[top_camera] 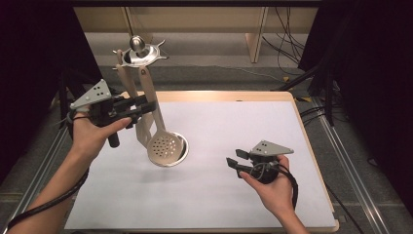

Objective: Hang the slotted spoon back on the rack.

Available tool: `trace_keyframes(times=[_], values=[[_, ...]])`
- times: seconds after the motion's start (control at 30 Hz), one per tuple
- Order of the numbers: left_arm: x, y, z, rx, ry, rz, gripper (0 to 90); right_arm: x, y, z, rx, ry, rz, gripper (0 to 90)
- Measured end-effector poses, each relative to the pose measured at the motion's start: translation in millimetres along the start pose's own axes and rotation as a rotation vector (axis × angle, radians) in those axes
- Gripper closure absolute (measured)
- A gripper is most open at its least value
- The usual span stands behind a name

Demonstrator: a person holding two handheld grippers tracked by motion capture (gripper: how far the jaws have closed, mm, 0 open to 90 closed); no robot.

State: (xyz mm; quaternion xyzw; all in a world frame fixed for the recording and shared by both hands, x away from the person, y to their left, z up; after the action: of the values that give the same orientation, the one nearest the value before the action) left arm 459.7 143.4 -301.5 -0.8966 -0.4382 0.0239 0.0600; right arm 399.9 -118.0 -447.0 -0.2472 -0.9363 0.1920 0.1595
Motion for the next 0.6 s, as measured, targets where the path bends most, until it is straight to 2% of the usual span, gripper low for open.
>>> trace_keyframes(times=[0.07,0.17,0.2,0.53,0.57,0.6], values=[[0.5,-1.9,0.6,-0.007,0.006,-0.013,60.4,1.9,0.7,0.9,0.002,0.022,-0.010,53.5],[-0.3,-5.3,1.1,-0.013,0.019,-0.022,58.1,1.2,-0.1,0.3,-0.001,0.020,0.001,53.4],[-0.6,-6.5,1.6,-0.013,0.018,-0.026,57.6,-0.1,-0.2,-0.7,-0.008,0.006,0.007,53.4],[-2.7,-17.2,5.5,-0.025,0.033,-0.051,54.1,0.0,-1.1,-0.9,-0.005,0.008,0.001,53.1],[-2.7,-18.6,6.3,-0.026,0.034,-0.054,53.9,-1.1,-1.3,-1.6,-0.009,-0.005,0.005,53.0],[-2.5,-20.0,7.5,-0.025,0.041,-0.059,53.6,2.8,-1.6,0.9,0.001,0.041,-0.004,52.9]])
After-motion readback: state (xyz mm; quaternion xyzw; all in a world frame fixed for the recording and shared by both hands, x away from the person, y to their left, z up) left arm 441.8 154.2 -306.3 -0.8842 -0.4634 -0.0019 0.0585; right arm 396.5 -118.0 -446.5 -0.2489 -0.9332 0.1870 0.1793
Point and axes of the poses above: each handheld gripper's, and its own axes: y roughly forward along the jaws, z roughly out of its underside, x roughly to its left, the point moved 10 cm from there along y, roughly forward along the jaws, and after that the axes turned 15 degrees about -z, right-handed, at the moved point
